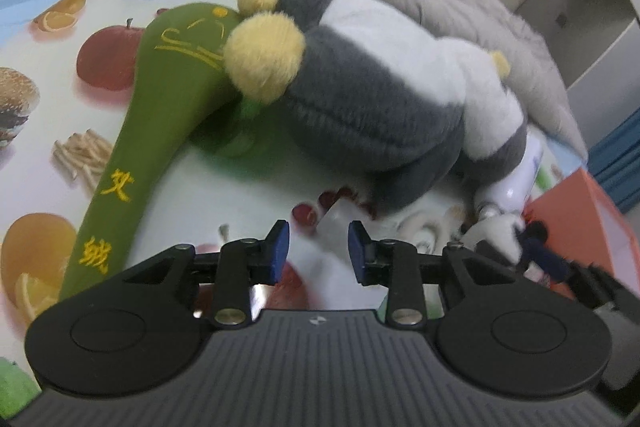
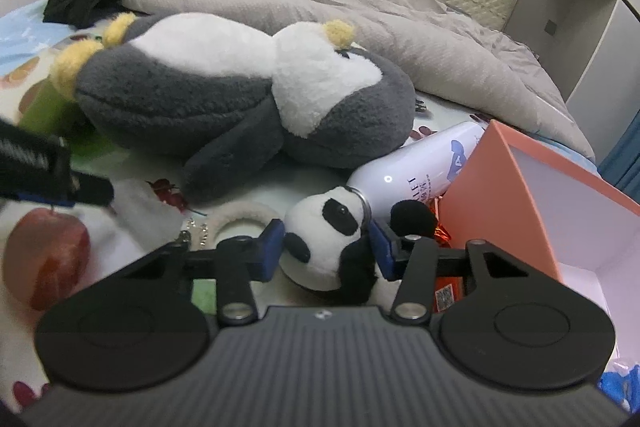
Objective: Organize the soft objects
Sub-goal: 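Close the left gripper on the clear plastic piece while the right gripper reaches the panda plush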
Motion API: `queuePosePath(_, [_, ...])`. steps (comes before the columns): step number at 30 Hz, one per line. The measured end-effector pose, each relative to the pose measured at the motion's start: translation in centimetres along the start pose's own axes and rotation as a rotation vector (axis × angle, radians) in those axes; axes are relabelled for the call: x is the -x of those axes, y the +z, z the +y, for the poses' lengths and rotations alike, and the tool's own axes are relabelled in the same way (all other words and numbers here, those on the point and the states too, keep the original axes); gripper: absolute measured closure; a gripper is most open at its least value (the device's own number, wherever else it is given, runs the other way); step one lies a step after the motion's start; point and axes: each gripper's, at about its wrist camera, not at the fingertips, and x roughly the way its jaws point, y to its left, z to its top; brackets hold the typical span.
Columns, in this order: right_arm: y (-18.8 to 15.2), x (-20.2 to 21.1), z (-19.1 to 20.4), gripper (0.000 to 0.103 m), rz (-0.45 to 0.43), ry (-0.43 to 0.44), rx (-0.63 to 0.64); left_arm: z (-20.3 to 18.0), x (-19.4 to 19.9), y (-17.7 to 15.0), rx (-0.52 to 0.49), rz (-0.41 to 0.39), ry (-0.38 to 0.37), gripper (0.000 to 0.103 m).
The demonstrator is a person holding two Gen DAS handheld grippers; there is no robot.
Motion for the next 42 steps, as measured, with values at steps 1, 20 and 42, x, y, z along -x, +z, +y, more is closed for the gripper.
queuePosePath(1, [0.0,0.3,0.0,0.055,-0.001,0.001,-0.002,0.0,0.0,-0.2,-0.009,0.009,0.006,0.062])
queuePosePath(20, [-2.1,8.0,0.5,0.064,-0.018,0.058,0.020,1.1,1.3,-2.6,-0.077,0.048,-0.004,0.046])
queuePosePath(42, [-7.3,11.4,0.1,0.042,0.057,0.137,-0.298,0.0,-0.3,-0.6,-0.124,-0.031,-0.042,0.046])
